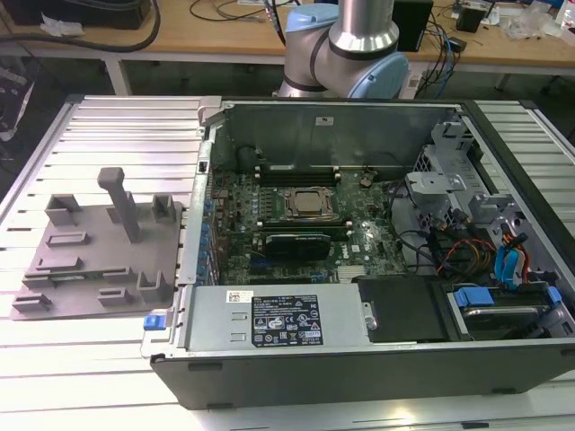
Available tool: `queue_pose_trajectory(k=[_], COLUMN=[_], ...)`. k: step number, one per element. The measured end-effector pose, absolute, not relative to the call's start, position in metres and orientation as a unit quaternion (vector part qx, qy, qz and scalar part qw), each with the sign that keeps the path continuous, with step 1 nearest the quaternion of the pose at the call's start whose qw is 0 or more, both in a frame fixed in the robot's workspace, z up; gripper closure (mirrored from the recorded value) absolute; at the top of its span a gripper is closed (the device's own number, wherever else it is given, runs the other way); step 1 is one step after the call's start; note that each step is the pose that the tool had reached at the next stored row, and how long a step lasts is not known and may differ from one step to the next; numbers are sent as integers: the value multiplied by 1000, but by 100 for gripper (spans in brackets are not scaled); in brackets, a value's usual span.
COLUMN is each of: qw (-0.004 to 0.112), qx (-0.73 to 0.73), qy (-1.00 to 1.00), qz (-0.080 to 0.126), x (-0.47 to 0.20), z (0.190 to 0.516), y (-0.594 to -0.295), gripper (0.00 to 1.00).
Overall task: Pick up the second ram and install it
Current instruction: 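Pick up the second ram and move it above second insertion slot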
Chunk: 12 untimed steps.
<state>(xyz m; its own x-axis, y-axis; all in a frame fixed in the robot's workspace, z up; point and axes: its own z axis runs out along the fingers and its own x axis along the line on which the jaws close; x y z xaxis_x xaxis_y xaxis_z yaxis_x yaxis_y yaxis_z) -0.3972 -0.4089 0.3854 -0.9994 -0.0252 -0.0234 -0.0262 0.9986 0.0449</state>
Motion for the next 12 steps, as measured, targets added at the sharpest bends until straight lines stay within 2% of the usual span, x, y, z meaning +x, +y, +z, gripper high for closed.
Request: queue_pose_trajectory(k=[12], qw=[9], qx=[-133], qy=[991], qz=[24], x=[-397], z=[385], y=[-409], gripper=[92])
